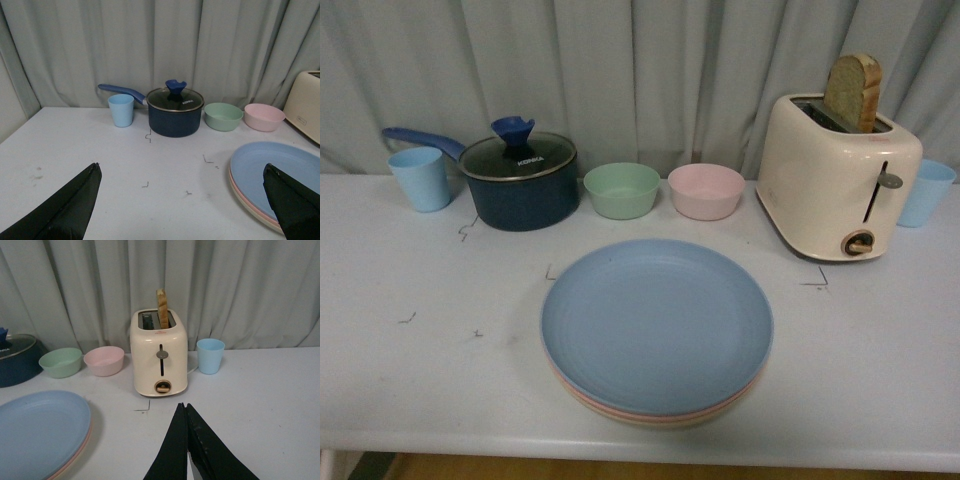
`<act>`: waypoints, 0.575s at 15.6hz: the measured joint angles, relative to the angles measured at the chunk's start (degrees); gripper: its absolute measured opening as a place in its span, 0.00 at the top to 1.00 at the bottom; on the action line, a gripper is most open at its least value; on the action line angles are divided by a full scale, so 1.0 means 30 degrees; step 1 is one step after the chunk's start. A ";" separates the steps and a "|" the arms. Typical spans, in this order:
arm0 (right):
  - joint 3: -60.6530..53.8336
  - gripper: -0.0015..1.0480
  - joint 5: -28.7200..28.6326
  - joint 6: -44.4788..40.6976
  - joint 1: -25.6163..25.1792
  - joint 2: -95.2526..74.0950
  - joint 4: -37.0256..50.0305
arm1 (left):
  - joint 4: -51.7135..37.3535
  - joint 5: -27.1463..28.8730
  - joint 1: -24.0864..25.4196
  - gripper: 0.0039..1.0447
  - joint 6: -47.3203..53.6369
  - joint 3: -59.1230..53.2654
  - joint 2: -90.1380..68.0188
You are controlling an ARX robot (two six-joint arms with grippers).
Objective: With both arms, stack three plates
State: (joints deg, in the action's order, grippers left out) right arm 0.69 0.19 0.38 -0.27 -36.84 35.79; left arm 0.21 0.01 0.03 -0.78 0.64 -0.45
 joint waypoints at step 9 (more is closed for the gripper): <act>-0.0015 0.98 0.0007 0.0000 0.0000 0.6382 -0.5982 | 0.0000 0.0000 0.0000 0.06 0.0000 0.0000 0.0000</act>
State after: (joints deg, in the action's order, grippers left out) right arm 0.64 0.21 0.38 -0.27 -17.69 17.85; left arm 0.21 0.01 0.03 -0.78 0.64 -0.45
